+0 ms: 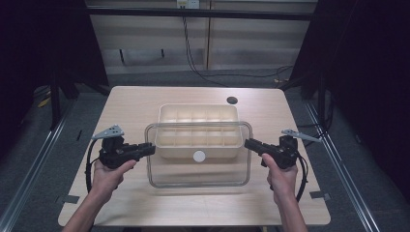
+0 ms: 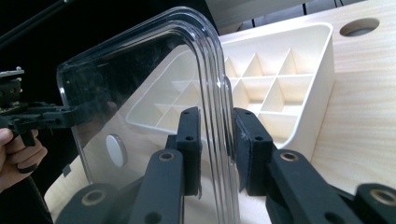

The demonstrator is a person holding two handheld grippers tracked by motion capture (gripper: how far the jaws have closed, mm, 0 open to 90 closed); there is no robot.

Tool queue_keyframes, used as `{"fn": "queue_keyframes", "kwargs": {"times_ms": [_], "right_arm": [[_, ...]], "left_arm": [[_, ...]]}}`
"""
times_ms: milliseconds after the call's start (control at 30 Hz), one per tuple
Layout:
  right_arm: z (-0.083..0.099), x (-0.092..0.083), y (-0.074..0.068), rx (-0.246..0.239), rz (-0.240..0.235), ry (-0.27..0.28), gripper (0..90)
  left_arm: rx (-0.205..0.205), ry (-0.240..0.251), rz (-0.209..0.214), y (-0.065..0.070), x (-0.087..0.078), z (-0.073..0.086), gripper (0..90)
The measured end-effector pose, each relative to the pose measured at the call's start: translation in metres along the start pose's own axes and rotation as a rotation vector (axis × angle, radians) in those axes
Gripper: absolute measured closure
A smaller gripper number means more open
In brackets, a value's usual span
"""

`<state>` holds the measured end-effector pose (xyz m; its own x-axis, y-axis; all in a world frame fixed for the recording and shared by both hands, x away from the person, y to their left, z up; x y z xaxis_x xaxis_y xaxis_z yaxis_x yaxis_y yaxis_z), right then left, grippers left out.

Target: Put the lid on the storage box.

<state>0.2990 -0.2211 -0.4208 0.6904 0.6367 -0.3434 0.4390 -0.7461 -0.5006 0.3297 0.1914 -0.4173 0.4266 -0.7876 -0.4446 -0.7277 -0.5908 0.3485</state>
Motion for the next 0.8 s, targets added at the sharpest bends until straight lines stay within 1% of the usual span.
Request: {"fn": "queue_keyframes", "kwargs": {"times_ms": [67,100,133,167,200,233,333,433,533,567,667,733,767,800], "right_arm": [[-0.004,0.000,0.000,-0.002,-0.001,0.006,73.6],[-0.008,0.001,0.000,-0.001,-0.003,0.014,73.5],[-0.008,0.001,0.000,-0.001,-0.003,0.014,73.5],[-0.010,0.001,0.001,0.002,-0.005,0.019,73.5],[-0.010,0.001,0.001,0.002,-0.005,0.019,73.5],[-0.012,0.003,0.001,0.005,-0.010,0.026,73.7],[-0.014,0.004,0.001,0.001,-0.013,0.028,73.7],[-0.017,0.006,0.001,0.007,-0.019,0.029,73.6],[-0.021,0.009,0.001,0.000,-0.016,0.028,73.7],[-0.023,0.010,0.001,-0.006,-0.014,0.030,73.6],[-0.028,0.013,0.001,-0.011,-0.011,0.030,73.6],[-0.031,0.014,0.002,-0.013,-0.013,0.039,73.7],[-0.035,0.015,0.002,-0.013,-0.014,0.046,73.6],[-0.035,0.015,0.002,-0.013,-0.014,0.046,73.6]], "left_arm": [[0.008,0.004,-0.002,0.001,-0.001,-0.004,72.9],[0.016,0.003,-0.010,0.001,0.000,-0.008,72.9],[0.016,0.003,-0.010,0.001,0.000,-0.008,72.9],[0.019,0.005,-0.011,0.000,-0.001,-0.011,72.9],[0.019,0.005,-0.011,0.000,-0.001,-0.011,73.0],[0.021,0.014,-0.011,-0.001,-0.002,-0.015,73.0],[0.021,0.019,-0.014,-0.002,-0.002,-0.018,73.0],[0.023,0.020,-0.019,-0.005,-0.002,-0.021,72.9],[0.018,0.017,-0.025,-0.009,0.000,-0.025,72.9],[0.026,0.013,-0.034,-0.010,0.000,-0.026,72.7],[0.027,0.016,-0.035,-0.012,0.001,-0.030,72.4],[0.023,0.019,-0.035,-0.013,0.002,-0.033,72.5],[0.029,0.019,-0.039,-0.014,0.001,-0.037,72.5],[0.029,0.019,-0.039,-0.014,0.001,-0.037,72.4]]}}
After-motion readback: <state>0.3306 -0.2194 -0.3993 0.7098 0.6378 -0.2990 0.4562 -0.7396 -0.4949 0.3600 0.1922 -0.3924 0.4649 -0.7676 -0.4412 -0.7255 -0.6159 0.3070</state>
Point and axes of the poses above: each handheld gripper's, and its own axes: x roughly forward along the jaws, z roughly out of its underside, y roughly to its right, the point moved 4 cm from there along x, roughly forward along the jaws, and after that the axes turned 1 degree about -x, right-handed, at the moved point
